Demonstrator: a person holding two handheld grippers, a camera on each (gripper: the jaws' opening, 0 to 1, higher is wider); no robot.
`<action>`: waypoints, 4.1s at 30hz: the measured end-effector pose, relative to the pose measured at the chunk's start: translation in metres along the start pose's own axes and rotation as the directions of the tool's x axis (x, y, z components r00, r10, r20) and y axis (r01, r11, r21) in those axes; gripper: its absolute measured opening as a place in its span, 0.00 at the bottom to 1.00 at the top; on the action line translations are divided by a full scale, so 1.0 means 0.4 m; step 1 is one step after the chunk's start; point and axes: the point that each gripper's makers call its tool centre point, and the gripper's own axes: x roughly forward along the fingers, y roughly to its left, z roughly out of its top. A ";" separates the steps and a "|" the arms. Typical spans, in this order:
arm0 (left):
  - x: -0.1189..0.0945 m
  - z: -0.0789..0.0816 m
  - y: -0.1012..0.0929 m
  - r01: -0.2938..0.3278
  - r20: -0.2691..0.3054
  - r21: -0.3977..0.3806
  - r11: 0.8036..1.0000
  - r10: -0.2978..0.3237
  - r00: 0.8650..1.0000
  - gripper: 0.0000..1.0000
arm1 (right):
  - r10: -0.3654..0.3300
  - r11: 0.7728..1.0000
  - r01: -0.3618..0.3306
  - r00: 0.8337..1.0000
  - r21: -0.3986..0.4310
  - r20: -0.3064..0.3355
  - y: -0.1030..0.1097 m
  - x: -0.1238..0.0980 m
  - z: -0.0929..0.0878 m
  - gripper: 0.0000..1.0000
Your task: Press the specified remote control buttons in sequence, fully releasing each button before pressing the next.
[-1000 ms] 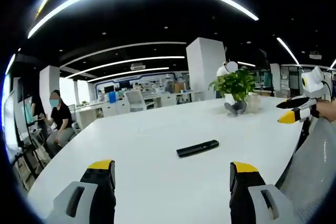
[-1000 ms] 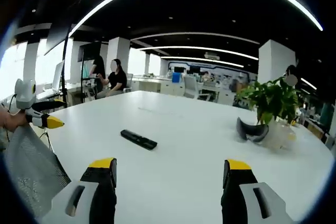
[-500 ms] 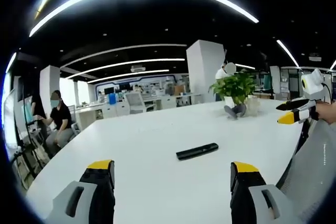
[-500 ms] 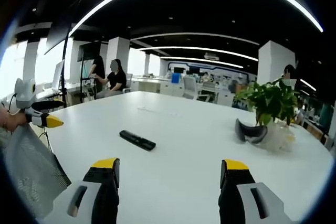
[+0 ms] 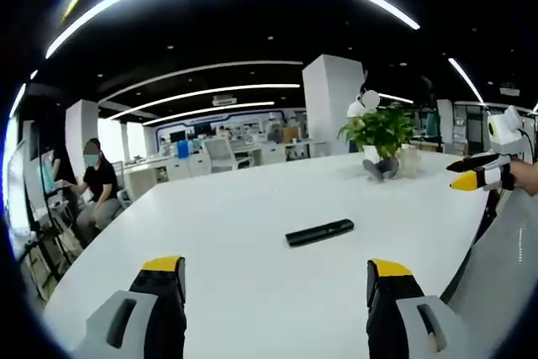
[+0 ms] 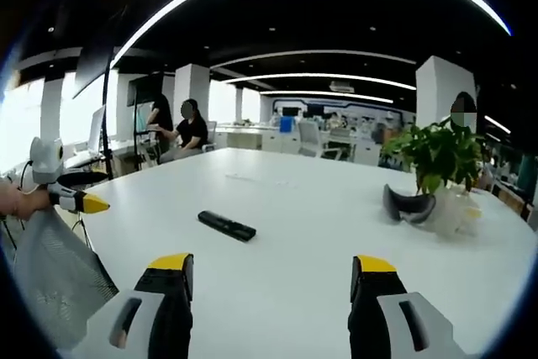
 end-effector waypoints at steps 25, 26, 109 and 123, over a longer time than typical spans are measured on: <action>0.002 -0.010 -0.001 0.018 -0.028 -0.036 0.999 -0.019 0.999 0.92 | -0.058 0.998 0.057 0.997 -0.028 -0.047 -0.016 -0.007 -0.012 0.71; 0.002 -0.012 -0.001 0.019 -0.031 -0.041 0.999 -0.020 0.999 0.92 | -0.055 0.998 0.053 0.997 -0.032 -0.055 -0.015 -0.006 -0.015 0.70; 0.558 -0.168 -0.140 0.910 -0.833 0.217 0.353 -0.420 0.361 0.23 | 0.050 0.998 -0.045 0.984 0.035 -0.168 0.007 -0.001 -0.075 0.19; 0.526 -0.180 -0.157 0.924 -0.840 0.211 0.320 -0.424 0.339 0.23 | 0.061 0.998 -0.056 0.983 0.033 -0.175 0.008 0.001 -0.077 0.18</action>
